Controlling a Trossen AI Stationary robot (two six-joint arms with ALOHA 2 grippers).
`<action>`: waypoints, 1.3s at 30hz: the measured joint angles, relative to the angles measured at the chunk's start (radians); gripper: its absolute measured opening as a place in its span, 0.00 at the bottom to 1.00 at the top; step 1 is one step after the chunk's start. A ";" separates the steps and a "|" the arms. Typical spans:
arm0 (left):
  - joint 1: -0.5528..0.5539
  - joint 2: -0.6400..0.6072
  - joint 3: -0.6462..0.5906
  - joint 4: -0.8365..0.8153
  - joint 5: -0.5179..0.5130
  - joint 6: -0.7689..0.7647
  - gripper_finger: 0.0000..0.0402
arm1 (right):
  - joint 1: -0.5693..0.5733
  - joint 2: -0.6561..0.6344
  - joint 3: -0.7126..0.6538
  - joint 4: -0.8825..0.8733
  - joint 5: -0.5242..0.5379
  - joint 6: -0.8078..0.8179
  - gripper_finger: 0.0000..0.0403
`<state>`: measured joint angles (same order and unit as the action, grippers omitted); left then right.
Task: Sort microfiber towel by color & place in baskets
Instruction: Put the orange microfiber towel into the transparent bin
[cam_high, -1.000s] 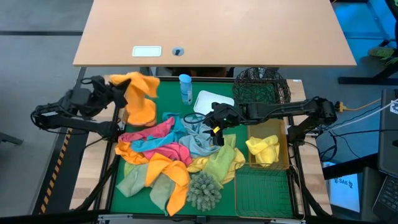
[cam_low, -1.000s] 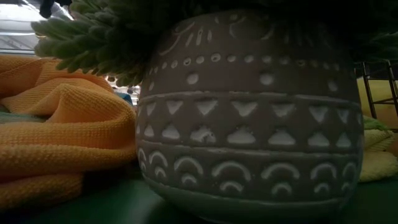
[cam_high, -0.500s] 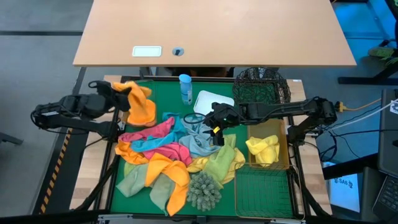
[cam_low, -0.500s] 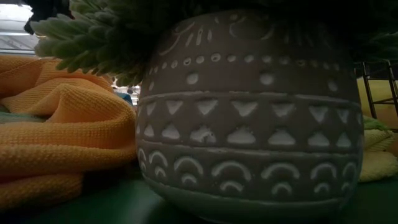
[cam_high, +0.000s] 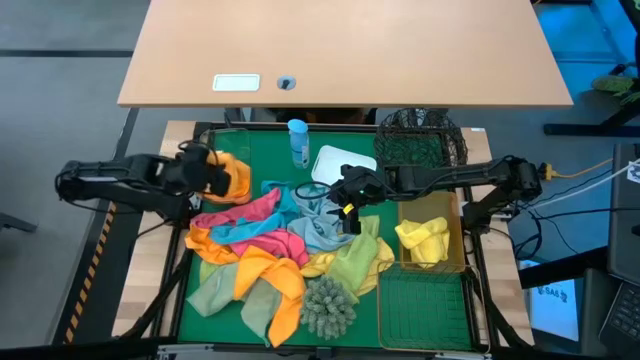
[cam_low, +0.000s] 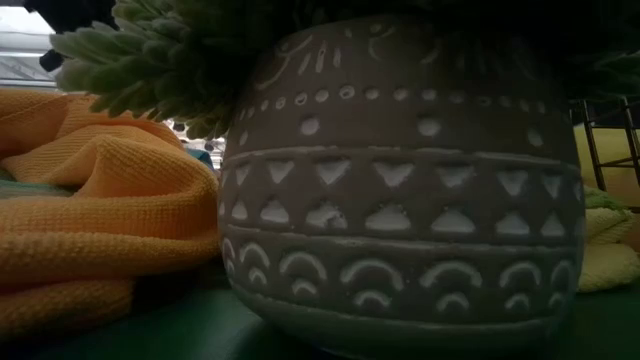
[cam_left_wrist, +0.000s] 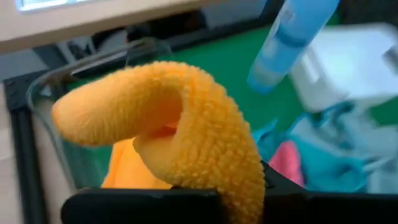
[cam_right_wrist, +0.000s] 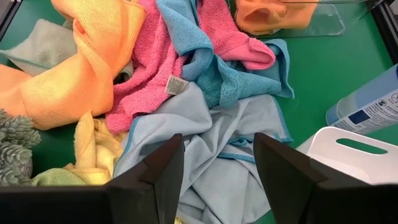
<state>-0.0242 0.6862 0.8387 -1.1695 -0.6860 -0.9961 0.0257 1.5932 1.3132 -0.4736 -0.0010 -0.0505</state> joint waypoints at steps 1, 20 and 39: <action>0.000 0.025 0.000 -0.013 0.007 0.000 0.01 | 0.000 0.000 0.000 0.000 0.000 0.000 0.48; 0.000 0.446 0.000 -0.088 0.100 0.018 0.01 | 0.000 0.000 0.000 0.000 -0.019 0.000 0.48; 0.044 0.462 0.000 -0.128 0.236 0.056 0.31 | 0.000 0.000 0.001 0.000 -0.019 0.000 0.48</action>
<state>0.0200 1.1481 0.8387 -1.2977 -0.4500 -0.9405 0.0261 1.5932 1.3140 -0.4732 -0.0196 -0.0505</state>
